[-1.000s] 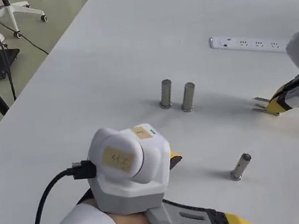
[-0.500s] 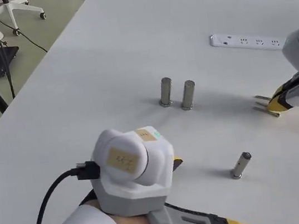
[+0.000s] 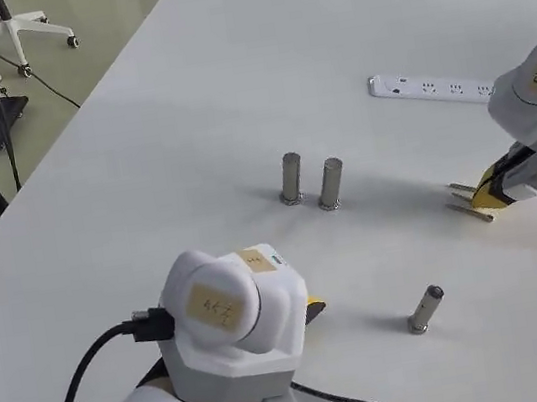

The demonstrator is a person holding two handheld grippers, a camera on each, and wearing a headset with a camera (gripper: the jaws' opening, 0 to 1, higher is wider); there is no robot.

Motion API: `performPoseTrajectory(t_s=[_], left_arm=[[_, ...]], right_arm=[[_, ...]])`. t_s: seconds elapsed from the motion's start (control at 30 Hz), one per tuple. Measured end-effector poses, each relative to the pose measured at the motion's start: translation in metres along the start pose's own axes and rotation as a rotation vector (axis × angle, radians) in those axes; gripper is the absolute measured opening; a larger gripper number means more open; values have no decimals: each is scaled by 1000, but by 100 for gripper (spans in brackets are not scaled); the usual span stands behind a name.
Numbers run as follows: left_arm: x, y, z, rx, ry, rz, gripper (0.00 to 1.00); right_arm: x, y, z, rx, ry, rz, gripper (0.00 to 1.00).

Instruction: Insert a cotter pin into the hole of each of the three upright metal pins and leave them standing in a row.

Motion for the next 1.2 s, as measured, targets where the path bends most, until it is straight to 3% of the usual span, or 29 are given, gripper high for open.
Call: performPoseTrajectory(t_s=[0.23, 0.43, 0.53, 0.7, 0.83, 0.93, 1.03, 1.07, 1.2], left_arm=[[0, -4, -1, 0, -11, 2, 89], [4, -5, 1, 8, -6, -11, 86], [7, -5, 5, 23, -1, -29, 77], [11, -8, 14, 67, -30, -46, 71], [14, -8, 18, 71, -35, -63, 65], [14, -7, 21, 69, -34, -57, 66], [15, -6, 27, 106, -88, -90, 62], [14, -5, 28, 108, -103, -96, 59], [16, -1, 32, 114, -112, -114, 55]], right_arm=[[0, -1, -3, 25, 36, -4, 0], [-3, -2, -4, 41, -118, -42, 0], [-5, -6, -4, 44, -125, -58, 0], [-7, -20, -3, 95, -114, -88, 0], [-14, -33, -4, 141, -109, -102, 0], [-23, -47, -9, 178, -116, -122, 0], [-33, -59, -14, 218, -117, -141, 0], [-36, -63, -15, 255, -130, -164, 0], [-51, -70, -26, 278, -111, -186, 0]])
Point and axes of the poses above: the centre of the closed fingertips' face, and the gripper's own axes: y roughly forward along the fingers, x roughly to its right, z roughly out of its top, the point moved 7 cm from there along -y, roughly backward along the fingers, and after that the axes turned 8 degrees about -x, right-handed, at the moved point
